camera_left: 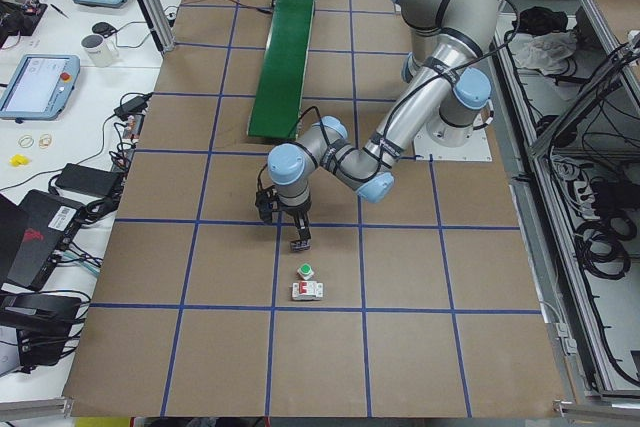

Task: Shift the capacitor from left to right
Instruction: 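Lower the left gripper over the brown capacitor and close on it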

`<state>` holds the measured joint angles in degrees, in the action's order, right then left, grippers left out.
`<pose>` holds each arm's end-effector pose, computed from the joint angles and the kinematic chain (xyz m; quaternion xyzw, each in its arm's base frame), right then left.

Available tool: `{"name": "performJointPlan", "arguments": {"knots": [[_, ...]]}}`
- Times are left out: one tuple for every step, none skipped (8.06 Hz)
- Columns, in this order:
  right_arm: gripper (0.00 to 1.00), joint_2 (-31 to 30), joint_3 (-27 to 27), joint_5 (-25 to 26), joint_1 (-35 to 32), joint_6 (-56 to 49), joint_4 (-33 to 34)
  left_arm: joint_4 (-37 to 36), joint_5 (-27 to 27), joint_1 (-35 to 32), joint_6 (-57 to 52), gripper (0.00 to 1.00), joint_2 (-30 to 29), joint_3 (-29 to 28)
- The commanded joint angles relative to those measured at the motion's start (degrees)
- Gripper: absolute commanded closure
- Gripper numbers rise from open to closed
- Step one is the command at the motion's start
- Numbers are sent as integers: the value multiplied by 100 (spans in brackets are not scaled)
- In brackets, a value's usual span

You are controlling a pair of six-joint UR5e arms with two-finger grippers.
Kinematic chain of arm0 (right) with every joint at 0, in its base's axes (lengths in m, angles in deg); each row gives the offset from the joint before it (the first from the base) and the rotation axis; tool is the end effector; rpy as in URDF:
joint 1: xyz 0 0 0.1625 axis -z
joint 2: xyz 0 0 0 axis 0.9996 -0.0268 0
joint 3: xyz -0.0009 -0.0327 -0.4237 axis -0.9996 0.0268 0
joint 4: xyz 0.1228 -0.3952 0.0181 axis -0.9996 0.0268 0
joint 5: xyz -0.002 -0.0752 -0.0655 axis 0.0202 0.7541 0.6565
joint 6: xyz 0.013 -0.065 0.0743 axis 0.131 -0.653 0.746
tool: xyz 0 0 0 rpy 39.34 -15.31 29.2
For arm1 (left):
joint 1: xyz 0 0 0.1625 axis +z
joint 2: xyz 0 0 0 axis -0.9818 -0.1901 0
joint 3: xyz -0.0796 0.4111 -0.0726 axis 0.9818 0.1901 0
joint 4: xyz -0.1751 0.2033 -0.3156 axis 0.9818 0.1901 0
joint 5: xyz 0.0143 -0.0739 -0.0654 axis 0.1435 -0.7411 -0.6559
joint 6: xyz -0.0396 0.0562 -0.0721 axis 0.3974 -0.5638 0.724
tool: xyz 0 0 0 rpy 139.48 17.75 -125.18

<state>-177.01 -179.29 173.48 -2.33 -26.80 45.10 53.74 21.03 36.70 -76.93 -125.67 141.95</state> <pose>0.1366 -0.4825 0.4935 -0.0477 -0.9986 0.0167 0.0166 0.3633 -0.5006 0.2221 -0.1296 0.9905 0.0415 0.0174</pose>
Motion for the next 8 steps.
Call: {"name": "performJointPlan", "arguments": {"knots": [[0, 3, 0, 0, 0, 0, 8, -258, 112, 7, -57, 0, -264, -3], [0, 3, 0, 0, 0, 0, 8, -276, 321, 41, -188, 0, -273, -3], [0, 3, 0, 0, 0, 0, 8, -285, 566, 94, -198, 0, -351, -3], [0, 3, 0, 0, 0, 0, 0, -328, 578, 129, -215, 0, -404, 6], [0, 3, 0, 0, 0, 0, -1, -407, 612, 138, -233, 0, -474, -3], [0, 3, 0, 0, 0, 0, -1, -643, 613, 138, -242, 15, -553, 6], [0, 3, 0, 0, 0, 0, -1, -784, 613, 138, -233, 28, -589, 23], [0, 3, 0, 0, 0, 0, -1, -794, 595, 138, -155, 44, -589, 23]]}}
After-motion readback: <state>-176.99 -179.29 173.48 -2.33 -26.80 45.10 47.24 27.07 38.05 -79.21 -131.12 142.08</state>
